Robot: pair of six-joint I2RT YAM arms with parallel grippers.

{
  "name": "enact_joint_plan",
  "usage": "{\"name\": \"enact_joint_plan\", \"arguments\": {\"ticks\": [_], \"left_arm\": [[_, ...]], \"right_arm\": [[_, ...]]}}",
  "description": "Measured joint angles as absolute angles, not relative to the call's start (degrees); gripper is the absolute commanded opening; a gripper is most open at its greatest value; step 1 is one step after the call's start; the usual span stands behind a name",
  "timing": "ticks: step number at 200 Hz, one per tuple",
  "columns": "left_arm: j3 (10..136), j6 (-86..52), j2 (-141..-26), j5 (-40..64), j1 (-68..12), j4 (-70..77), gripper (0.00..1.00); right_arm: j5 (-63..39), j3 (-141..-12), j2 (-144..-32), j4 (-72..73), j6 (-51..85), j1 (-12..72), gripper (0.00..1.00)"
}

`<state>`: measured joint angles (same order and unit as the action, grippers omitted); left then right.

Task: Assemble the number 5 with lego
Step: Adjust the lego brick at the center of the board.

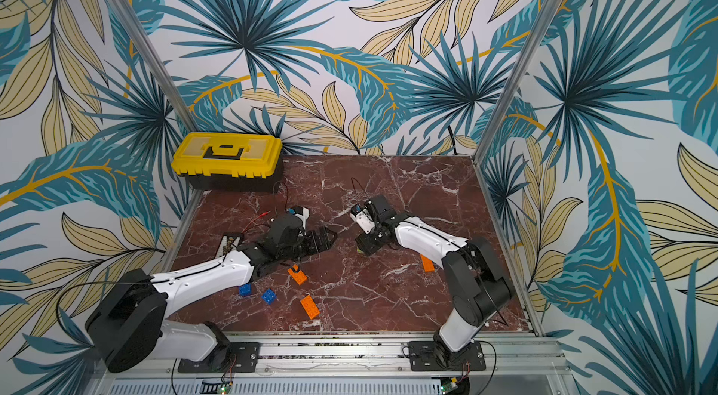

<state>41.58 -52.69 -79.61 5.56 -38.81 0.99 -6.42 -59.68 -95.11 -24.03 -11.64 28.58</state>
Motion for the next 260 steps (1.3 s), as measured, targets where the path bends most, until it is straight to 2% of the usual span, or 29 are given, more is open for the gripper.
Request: {"name": "enact_joint_plan", "arguments": {"ticks": [95,161,260], "left_arm": [[41.58,-52.71,-79.61,5.58,-38.85,1.02,1.00],[41.58,-52.71,-79.61,5.58,-38.85,0.99,1.00],[41.58,-52.69,-79.61,5.13,-38.85,0.32,1.00]], "right_arm": [[-8.69,-61.56,-97.14,-25.69,-10.76,28.53,0.55],[-11.07,-63.66,-98.63,-26.04,-9.52,28.51,0.43],[-18.11,-67.92,-101.69,-26.96,-7.94,28.47,0.40]]}}
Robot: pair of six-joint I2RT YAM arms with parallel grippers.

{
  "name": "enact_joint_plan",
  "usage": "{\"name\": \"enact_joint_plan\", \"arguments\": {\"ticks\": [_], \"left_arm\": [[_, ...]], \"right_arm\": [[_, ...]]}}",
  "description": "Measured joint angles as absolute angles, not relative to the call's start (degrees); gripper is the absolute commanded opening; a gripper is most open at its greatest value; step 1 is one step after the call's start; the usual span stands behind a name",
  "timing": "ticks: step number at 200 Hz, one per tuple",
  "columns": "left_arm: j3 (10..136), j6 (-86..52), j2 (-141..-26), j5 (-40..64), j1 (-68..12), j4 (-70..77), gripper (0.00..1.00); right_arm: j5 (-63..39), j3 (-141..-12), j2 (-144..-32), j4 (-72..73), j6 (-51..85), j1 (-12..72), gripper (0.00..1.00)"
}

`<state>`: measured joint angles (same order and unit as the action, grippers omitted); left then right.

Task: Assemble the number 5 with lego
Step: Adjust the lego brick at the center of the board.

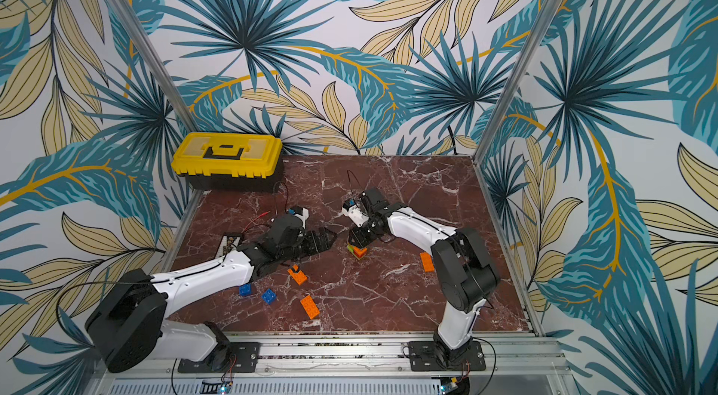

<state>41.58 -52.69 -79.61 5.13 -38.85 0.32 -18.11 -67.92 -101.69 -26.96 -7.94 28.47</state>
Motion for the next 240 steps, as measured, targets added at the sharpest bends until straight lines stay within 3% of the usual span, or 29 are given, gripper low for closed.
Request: {"name": "enact_joint_plan", "arguments": {"ticks": [152,240], "left_arm": [[39.90,-52.27,-76.69,3.64,-38.39,-0.51,1.00],[37.36,-53.82,-71.31,1.04,-38.09,-1.08,1.00]], "right_arm": [[-28.05,-74.08,-109.06,-27.09,-6.07,28.36,0.39],[-35.73,-85.91,-118.78,-31.42,-7.09,28.05,0.39]]}}
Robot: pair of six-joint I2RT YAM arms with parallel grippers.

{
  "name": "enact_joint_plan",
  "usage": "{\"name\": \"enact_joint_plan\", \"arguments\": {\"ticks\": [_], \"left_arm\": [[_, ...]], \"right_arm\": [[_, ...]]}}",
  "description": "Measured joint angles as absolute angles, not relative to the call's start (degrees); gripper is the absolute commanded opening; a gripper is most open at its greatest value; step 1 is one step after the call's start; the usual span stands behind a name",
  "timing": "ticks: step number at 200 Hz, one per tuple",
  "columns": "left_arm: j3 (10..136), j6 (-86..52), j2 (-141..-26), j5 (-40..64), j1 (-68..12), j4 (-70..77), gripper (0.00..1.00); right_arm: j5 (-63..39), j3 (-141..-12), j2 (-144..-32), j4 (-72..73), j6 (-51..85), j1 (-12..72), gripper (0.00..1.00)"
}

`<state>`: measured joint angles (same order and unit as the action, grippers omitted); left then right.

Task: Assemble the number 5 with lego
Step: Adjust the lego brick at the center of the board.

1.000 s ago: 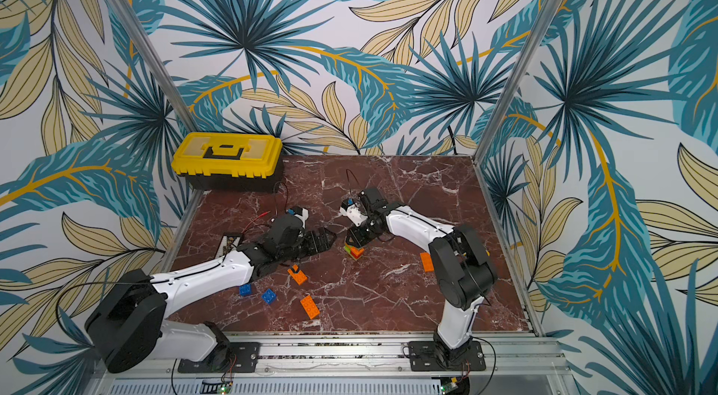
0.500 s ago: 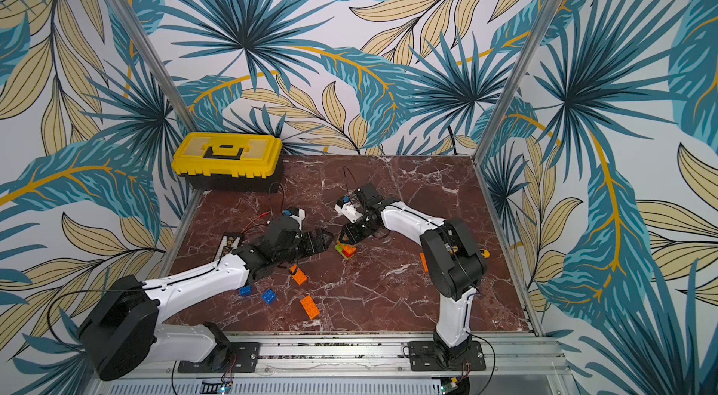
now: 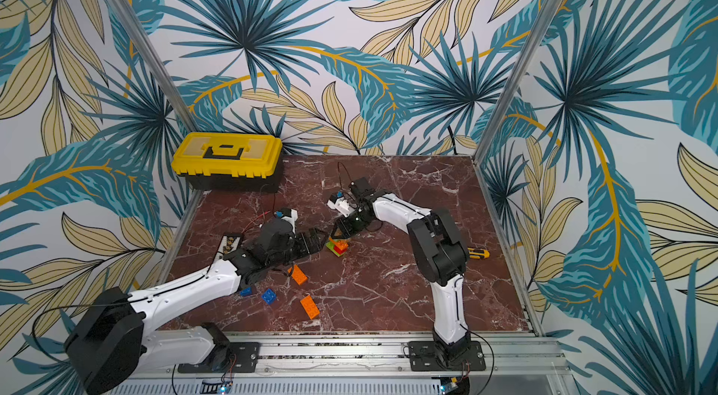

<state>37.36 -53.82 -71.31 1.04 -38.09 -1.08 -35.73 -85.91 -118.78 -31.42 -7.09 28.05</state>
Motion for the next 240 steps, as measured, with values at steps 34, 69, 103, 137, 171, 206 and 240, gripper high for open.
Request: {"name": "enact_joint_plan", "arguments": {"ticks": [34,69,103,137,171,206,240], "left_arm": [[35.90,-53.80,-68.64,-0.23,-37.98,-2.15,1.00],[34.96,-53.78,-67.11,-1.15,-37.52,-3.14,1.00],[34.96,-53.69,-66.74,-1.32,-37.12,-3.95,1.00],[34.96,-53.36,-66.59,-1.37,-36.80,-5.02,1.00],[34.96,-53.36,-65.87,-1.54,-36.51,-5.69,1.00],[34.63,-53.36,-64.55,-1.72,-36.34,-5.98,1.00],[33.71,-53.39,-63.70,-2.00,-36.27,-6.28,1.00]], "right_arm": [[-39.72,-96.38,-126.43,-37.32,-8.78,28.05,0.41],[-42.63,-107.07,-133.47,-45.28,-10.92,28.05,0.45],[-44.23,-118.39,-140.16,-53.34,-13.13,28.05,0.45],[-45.28,-128.75,-145.95,-59.72,-13.98,28.03,0.45],[-45.30,-134.78,-148.44,-61.91,-13.54,28.03,0.46],[-45.50,-139.90,-151.30,-63.13,-12.93,28.03,0.46],[-45.34,-142.61,-153.93,-63.59,-11.75,27.92,0.48]]}}
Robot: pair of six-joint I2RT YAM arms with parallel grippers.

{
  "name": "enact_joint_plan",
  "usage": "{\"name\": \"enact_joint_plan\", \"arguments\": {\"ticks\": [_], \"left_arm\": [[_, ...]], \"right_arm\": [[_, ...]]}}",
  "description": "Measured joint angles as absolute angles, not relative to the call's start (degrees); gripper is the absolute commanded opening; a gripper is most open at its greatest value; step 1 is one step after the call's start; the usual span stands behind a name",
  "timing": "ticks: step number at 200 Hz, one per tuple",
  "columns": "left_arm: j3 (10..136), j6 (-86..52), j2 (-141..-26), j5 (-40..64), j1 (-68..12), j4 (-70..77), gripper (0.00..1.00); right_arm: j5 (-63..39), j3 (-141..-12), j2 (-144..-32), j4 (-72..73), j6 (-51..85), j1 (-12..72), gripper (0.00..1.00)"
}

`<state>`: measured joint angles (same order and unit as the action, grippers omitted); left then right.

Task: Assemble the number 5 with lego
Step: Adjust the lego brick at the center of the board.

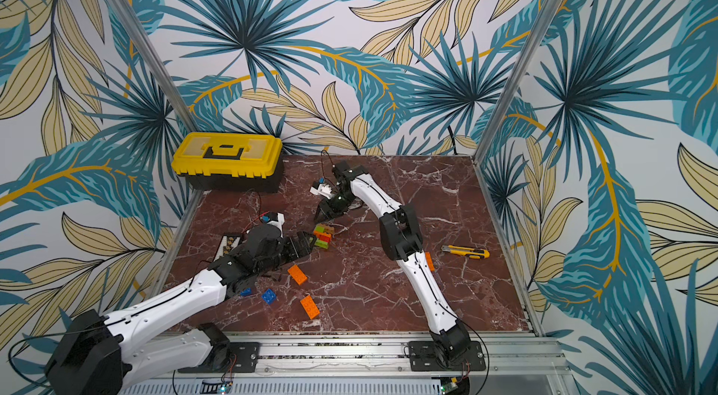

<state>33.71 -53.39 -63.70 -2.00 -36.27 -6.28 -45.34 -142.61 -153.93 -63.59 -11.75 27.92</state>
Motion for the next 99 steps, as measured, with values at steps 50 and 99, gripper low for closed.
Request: {"name": "enact_joint_plan", "arguments": {"ticks": [50,99], "left_arm": [[33.39,-53.36,-63.57,-2.00,-36.27,-6.44,1.00],[32.14,-53.34,-60.80,-1.78,-36.25,-9.85,1.00]], "right_arm": [[-35.92,-145.95,-149.60,-67.33,-7.92,27.64,0.60],[-15.79,-101.56,-110.87,-47.42,7.88,29.21,0.68]]}}
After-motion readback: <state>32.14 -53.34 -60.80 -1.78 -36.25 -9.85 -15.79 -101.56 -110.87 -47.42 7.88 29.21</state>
